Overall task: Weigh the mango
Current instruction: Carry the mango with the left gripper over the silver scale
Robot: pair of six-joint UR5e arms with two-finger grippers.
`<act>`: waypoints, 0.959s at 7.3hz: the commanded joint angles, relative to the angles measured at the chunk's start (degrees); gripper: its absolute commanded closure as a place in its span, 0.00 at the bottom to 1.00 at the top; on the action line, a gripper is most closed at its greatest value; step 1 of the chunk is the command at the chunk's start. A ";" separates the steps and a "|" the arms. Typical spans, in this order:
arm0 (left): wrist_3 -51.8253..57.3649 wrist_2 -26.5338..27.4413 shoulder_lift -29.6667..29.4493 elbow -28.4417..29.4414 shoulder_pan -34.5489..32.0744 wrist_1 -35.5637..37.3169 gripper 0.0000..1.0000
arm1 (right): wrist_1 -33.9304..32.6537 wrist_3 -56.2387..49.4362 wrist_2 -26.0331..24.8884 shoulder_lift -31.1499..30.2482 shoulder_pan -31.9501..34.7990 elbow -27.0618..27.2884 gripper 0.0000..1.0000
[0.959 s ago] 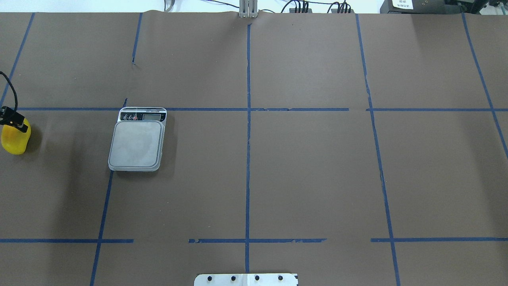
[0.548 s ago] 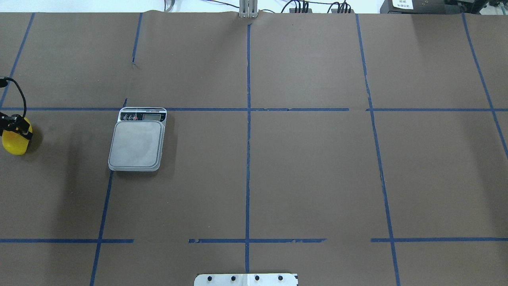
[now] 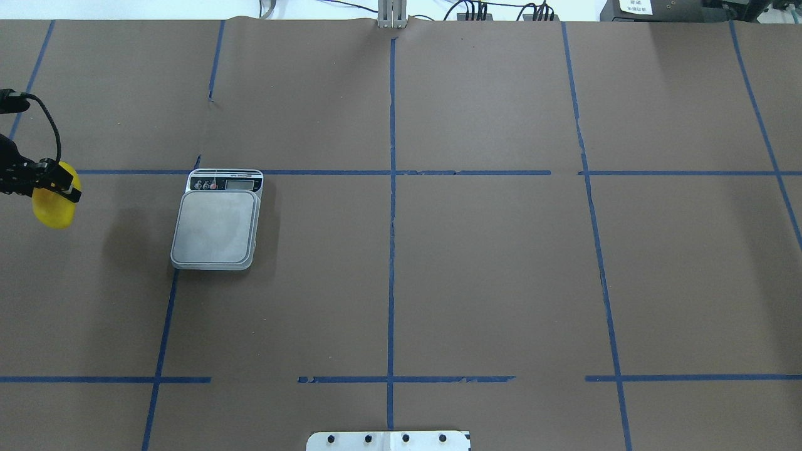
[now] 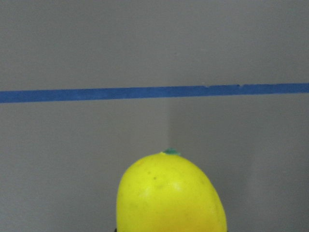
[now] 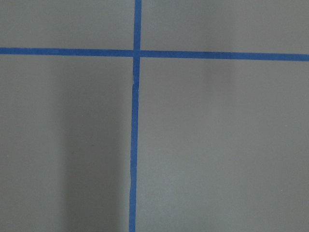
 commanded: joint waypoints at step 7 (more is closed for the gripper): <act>-18.47 2.28 -11.63 -2.60 16.28 0.43 1.00 | 0.00 0.00 0.00 -0.02 0.00 0.00 0.00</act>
